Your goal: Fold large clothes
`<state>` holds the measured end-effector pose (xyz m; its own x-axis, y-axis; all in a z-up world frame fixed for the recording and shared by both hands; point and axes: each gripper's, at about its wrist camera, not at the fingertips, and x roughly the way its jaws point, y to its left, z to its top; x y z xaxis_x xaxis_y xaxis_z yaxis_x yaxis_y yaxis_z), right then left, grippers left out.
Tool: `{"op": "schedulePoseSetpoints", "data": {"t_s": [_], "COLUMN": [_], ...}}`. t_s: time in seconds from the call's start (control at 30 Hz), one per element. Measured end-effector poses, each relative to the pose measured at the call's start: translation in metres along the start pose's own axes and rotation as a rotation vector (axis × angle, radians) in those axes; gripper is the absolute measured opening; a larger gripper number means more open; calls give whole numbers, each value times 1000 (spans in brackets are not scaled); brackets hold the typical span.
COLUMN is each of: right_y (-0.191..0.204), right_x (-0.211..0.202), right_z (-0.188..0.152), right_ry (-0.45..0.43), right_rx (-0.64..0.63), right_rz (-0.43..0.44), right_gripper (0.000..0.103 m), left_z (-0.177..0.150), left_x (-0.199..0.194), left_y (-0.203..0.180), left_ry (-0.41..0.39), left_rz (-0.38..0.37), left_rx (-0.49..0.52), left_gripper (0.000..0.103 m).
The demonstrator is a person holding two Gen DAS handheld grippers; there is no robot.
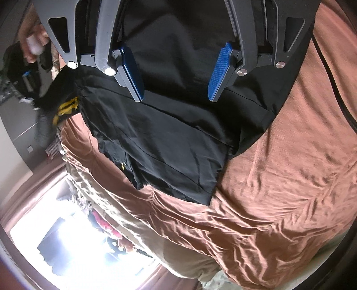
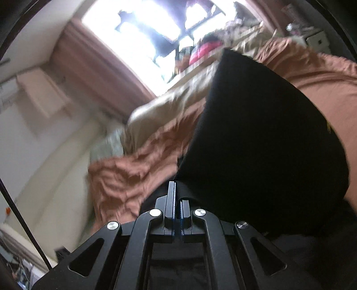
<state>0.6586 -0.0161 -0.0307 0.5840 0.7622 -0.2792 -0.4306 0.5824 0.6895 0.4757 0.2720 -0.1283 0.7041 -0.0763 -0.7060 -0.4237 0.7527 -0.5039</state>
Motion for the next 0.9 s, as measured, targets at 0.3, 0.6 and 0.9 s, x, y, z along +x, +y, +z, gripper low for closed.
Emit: {"op": "schedulePoseSetpoints", "data": {"t_s": [0.3, 0.6, 0.9], "right_y": [-22, -56, -108], "right_x": [96, 13, -115], "right_z": [5, 32, 66], "right_ry": [385, 337, 148], "right_rx": [135, 302, 381], "right_rz": [-70, -66, -168], "right_gripper": [13, 96, 96], "left_z": [4, -2, -32], "left_x": [-2, 0, 21], "left_y": [7, -25, -121], "left_ry": [-4, -3, 60], "left_rz": [18, 13, -35], "left_rx": [-14, 61, 288], "left_gripper": [61, 61, 61]}}
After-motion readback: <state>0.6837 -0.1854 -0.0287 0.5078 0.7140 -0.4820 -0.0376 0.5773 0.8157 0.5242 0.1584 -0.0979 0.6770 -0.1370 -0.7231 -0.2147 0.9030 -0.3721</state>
